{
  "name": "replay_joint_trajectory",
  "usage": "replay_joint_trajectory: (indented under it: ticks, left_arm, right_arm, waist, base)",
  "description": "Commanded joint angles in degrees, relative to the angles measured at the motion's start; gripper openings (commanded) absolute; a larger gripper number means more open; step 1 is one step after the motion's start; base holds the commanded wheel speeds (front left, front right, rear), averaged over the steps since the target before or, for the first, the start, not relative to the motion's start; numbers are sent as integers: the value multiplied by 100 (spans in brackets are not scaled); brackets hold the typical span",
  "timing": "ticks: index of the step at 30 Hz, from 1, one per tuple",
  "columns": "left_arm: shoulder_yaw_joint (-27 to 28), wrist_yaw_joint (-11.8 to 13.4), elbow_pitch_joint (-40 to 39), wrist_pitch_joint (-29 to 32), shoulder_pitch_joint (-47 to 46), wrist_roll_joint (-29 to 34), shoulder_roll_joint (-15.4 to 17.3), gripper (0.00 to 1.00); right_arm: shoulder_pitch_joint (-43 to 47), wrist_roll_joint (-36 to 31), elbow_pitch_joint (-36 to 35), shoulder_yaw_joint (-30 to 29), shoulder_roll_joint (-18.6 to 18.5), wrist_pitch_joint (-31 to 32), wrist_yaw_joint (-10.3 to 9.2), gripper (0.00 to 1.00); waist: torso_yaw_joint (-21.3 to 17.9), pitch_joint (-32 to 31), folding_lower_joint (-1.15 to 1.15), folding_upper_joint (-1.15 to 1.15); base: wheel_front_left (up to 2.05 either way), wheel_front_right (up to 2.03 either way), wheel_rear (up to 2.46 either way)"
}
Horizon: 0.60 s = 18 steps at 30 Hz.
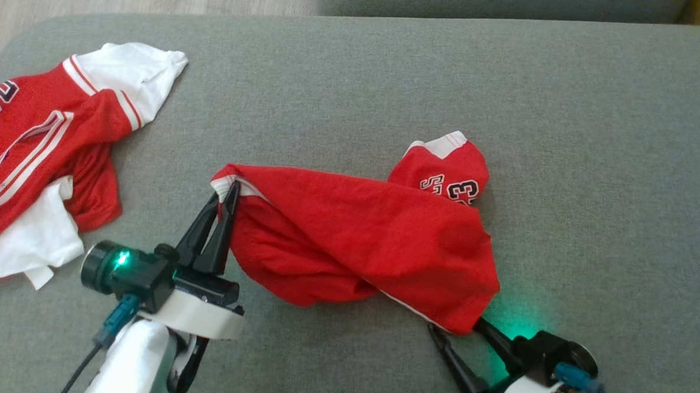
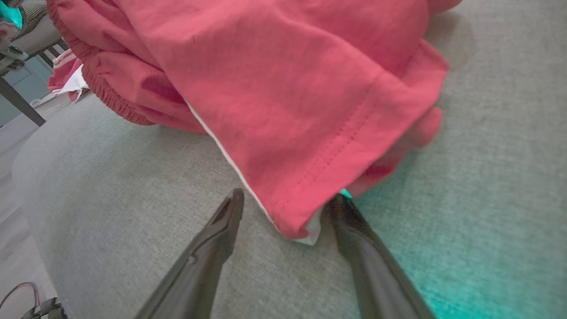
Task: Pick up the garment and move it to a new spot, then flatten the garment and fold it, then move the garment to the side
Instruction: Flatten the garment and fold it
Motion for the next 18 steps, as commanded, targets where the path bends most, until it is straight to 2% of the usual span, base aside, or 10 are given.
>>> replay_joint_trajectory:
  ticks: [1, 2, 5, 8, 14, 18]
  left_arm:
    - [251, -25, -159, -54, -278, 65, 61, 0]
    - [262, -31, -155, -54, -275, 70, 61, 0]
    - [303, -48, -160, -54, -264, 79, 66, 0]
    - [340, -67, -260, -54, -288, 101, 98, 0]
    - [290, -114, -578, -54, -727, 238, 440, 0]
    - [142, -132, -746, -54, -1456, 345, 822, 0]
  right_arm:
    - [-34, 55, 40, 172, -77, 18, -4, 11]
    - [-64, 99, 78, 213, -79, 18, -4, 0]
    - [-137, 203, 61, 270, -121, 18, -4, 0]
    - [-139, 296, -376, 77, -213, 18, -4, 0]
    - [-267, 530, -1981, -1017, -319, 18, -4, 0]
    - [-961, 567, -2873, -1719, -324, 18, -4, 0]
  waist:
    - [3, 0, 0, 0]
    - [3, -2, 0, 0]
    - [-10, -29, 0, 0]
    - [-66, -57, 0, 0]
    - [-335, 17, 0, 0]
    - [-599, 229, 0, 0]
  base:
    - [0, 0, 0]
    - [0, 0, 0]
    - [0, 0, 0]
    - [0, 0, 0]
    - [0, 0, 0]
    - [0, 0, 0]
